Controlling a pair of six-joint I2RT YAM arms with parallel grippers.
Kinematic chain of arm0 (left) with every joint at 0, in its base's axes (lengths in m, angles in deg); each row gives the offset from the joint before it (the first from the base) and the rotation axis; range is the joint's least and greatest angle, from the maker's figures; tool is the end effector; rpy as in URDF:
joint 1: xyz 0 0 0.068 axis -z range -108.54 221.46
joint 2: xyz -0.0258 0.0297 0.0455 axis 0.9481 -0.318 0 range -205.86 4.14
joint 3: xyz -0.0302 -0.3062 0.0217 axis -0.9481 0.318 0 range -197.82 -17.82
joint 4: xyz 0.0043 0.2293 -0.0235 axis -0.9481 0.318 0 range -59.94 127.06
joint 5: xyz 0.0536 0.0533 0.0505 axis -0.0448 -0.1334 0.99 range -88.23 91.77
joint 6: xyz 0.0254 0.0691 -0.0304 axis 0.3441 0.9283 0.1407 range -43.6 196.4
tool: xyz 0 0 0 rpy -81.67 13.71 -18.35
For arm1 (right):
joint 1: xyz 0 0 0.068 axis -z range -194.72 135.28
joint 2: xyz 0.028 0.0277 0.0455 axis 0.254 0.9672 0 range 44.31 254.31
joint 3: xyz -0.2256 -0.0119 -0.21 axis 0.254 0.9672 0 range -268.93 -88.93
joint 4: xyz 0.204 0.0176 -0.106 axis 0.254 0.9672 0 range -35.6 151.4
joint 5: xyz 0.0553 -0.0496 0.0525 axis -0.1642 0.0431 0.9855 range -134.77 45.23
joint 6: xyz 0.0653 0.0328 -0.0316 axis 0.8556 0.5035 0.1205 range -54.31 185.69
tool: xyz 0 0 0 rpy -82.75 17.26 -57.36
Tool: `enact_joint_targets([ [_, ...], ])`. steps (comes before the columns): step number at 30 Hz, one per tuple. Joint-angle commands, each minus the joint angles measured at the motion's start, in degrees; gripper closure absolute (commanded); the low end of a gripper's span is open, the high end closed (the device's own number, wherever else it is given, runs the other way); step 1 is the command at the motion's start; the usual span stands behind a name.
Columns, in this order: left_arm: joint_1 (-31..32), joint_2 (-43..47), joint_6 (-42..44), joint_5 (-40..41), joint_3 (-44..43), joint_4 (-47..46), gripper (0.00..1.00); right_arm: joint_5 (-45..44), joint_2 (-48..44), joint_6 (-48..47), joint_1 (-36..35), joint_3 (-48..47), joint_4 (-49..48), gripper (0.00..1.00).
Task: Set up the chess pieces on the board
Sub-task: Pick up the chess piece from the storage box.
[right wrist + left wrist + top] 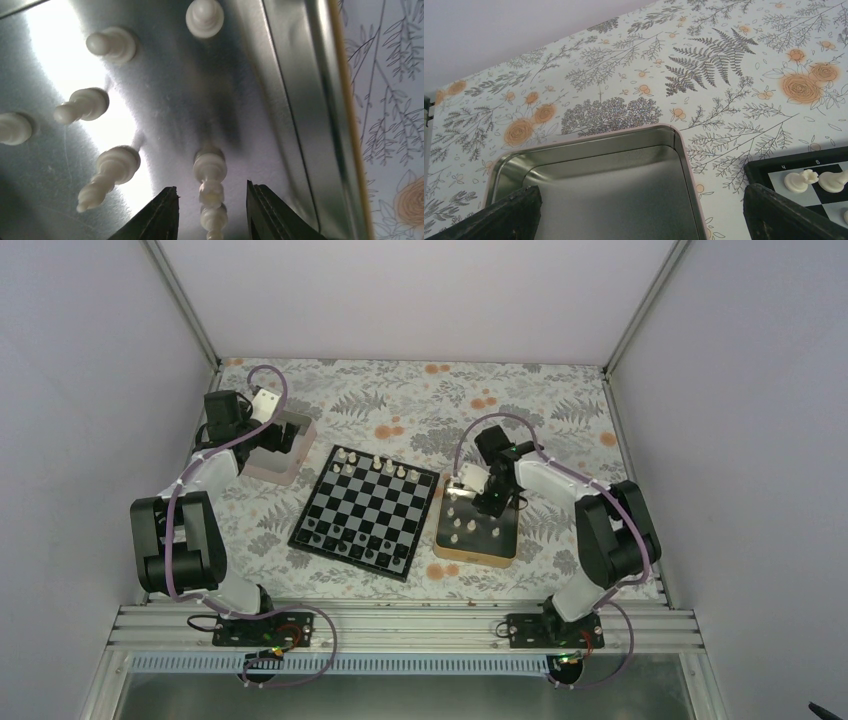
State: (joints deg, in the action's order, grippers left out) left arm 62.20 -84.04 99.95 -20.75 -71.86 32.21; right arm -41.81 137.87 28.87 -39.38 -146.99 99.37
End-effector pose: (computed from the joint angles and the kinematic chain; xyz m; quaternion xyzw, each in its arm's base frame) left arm 0.3299 0.0273 0.2636 0.1964 0.8572 -0.0421 0.4742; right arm 0.2435 0.1158 0.1989 -0.5111 0.8551 0.0168 0.0853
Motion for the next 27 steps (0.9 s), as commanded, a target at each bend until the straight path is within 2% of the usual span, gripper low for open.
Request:
enact_joint_targets([
  [1,-0.4,-0.5,0.4,-0.1,0.8,-1.6,0.00,1.4,1.2,-0.6,0.6,-2.2,-1.3,0.62],
  [11,-0.4,-1.1,0.4,-0.6,0.7,-1.5,0.00,1.6,4.7,-1.4,1.3,-3.0,-1.4,0.63],
  [13,-0.4,-1.0,0.4,-0.7,0.8,-1.6,0.00,1.7,5.1,-1.4,1.4,-3.4,-1.4,0.67],
  [17,-0.4,-1.0,0.4,-0.8,0.6,-1.6,0.00,2.9,4.7,-1.2,1.5,-4.7,-0.6,0.80],
  [27,-0.4,-0.9,0.5,-1.2,0.7,-1.6,0.00,3.8,2.9,-1.8,1.6,-12.5,7.8,0.89],
])
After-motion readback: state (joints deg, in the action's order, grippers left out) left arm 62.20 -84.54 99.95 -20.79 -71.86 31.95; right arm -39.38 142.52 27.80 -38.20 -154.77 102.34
